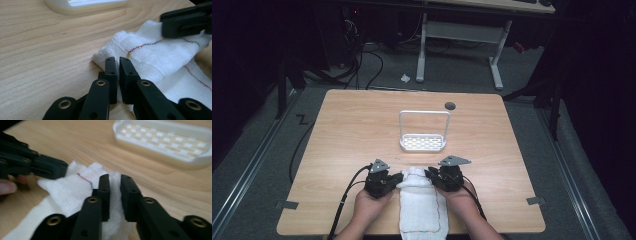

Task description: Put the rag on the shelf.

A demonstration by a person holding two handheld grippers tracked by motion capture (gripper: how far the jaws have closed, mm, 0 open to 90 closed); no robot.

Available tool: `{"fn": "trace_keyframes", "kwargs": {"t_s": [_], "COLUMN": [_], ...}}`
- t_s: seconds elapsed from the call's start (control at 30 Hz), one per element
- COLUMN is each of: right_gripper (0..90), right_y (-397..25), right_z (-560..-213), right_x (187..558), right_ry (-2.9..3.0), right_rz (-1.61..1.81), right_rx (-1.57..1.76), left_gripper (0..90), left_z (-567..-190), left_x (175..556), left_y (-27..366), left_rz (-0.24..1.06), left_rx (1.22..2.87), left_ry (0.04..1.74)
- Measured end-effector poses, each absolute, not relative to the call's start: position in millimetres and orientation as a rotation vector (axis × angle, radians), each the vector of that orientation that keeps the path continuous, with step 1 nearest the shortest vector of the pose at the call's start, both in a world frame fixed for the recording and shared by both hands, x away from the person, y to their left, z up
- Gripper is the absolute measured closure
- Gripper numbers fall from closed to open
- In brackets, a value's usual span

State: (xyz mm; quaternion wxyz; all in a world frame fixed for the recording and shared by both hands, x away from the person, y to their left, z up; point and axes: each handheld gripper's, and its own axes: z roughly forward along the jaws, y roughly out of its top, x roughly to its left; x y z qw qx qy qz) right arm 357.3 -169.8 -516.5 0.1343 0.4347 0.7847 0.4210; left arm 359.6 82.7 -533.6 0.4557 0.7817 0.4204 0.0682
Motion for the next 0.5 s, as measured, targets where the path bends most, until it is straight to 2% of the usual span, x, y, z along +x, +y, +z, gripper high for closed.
{"fn": "trace_keyframes", "kwargs": {"t_s": [0.03, 0.13, 0.17, 0.23, 0.27, 0.3, 0.5], "right_gripper": [69.4, 53.6, 52.7, 54.4, 60.9, 62.4, 61.0], "right_y": [-169.8, -163.3, -163.6, -165.3, -165.1, -164.5, -166.0], "right_z": [-516.5, -527.9, -530.3, -534.7, -534.8, -534.9, -533.6], "right_x": [357.3, 366.5, 367.9, 368.2, 368.6, 369.3, 383.3], "right_ry": [2.274, 2.282, 2.272, 2.264, 2.271, 2.277, 2.273], "right_rz": [1.22, 1.149, 1.129, 1.129, 1.136, 1.146, 1.161], "right_rx": [1.26, 1.341, 1.362, 1.391, 1.388, 1.392, 1.447], "left_gripper": [85.3, 85.3, 85.3, 85.3, 85.3, 85.3, 85.3], "left_z": [-534.7, -535.5, -535.7, -535.8, -536.1, -536.4, -536.0], "left_x": [361.7, 364.3, 364.8, 365.1, 365.5, 366.0, 372.3], "left_y": [83.5, 83.6, 83.3, 82.8, 82.5, 82.4, 82.2], "left_rz": [0.162, 0.169, 0.169, 0.176, 0.176, 0.178, 0.189], "left_rx": [1.925, 1.928, 1.927, 1.93, 1.928, 1.927, 1.919], "left_ry": [1.043, 1.047, 1.045, 1.044, 1.044, 1.045, 1.054]}}
